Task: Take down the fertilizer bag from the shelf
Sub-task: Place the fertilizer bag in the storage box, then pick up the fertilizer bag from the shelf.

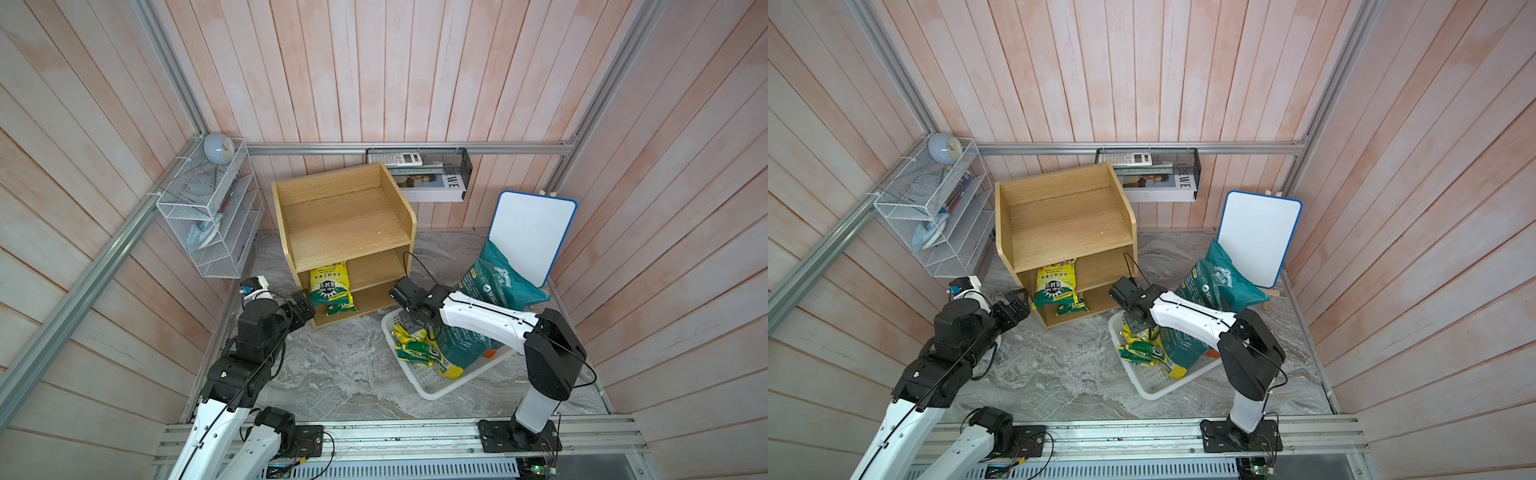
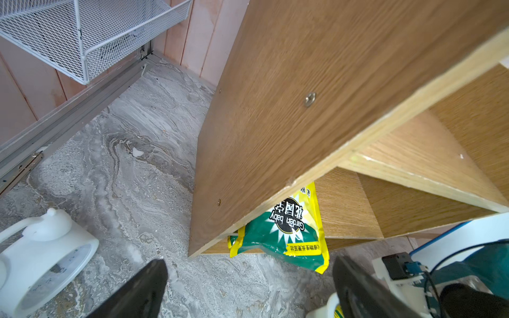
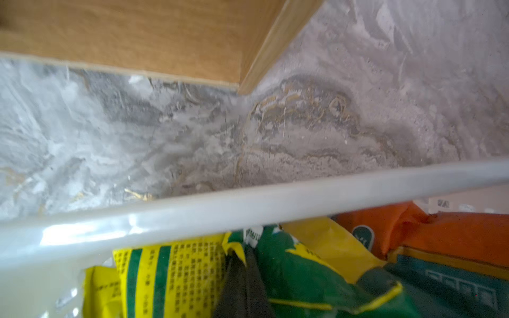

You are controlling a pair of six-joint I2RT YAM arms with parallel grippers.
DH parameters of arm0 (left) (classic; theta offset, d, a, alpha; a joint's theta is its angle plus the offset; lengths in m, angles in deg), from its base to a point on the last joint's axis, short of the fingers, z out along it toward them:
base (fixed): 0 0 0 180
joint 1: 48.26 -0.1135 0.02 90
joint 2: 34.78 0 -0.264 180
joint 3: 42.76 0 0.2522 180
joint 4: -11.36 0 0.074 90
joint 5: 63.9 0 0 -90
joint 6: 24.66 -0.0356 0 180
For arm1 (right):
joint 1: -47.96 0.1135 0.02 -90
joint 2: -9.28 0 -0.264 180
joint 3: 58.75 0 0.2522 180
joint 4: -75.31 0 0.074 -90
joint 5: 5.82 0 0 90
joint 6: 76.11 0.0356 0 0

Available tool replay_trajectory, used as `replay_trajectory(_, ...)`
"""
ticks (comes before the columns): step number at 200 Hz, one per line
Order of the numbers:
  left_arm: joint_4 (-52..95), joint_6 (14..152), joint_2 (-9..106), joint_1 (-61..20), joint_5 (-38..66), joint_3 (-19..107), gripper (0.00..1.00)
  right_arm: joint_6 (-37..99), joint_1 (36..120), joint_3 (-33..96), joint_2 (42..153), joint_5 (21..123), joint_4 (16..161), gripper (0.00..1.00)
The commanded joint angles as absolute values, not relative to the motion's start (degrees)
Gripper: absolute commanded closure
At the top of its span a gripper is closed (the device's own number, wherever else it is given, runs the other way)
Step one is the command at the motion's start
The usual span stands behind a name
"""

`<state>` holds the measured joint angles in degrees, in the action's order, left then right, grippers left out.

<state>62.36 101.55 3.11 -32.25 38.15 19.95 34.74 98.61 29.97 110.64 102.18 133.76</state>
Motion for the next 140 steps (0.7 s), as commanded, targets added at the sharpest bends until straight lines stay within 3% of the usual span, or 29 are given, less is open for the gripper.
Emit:
replay_trajectory(1,62.0,100.5,3.2,-32.6,39.1,20.4,0.00,33.5,99.0,30.2,111.4,99.5,148.3,0.73)
replay_trajectory(22,62.6,99.6,3.0,-32.5,39.8,20.6,0.00,31.5,98.9,34.7,107.7,100.3,146.6,0.51)
replay_trajectory(54,62.9,99.2,2.7,-32.5,40.1,20.6,0.00,27.2,99.5,37.8,101.1,98.7,142.8,0.35)
replay_trajectory(86,62.7,99.5,2.1,-32.6,40.7,20.0,0.00,22.2,102.4,36.0,95.6,96.3,137.8,0.34)
replay_trajectory(118,62.8,101.8,3.3,-32.6,40.3,20.0,0.00,10.6,111.4,30.6,92.8,100.7,124.0,0.33)
replay_trajectory(140,62.8,104.3,4.2,-33.3,38.6,20.0,0.00,2.2,114.9,29.3,93.9,101.9,115.6,0.22)
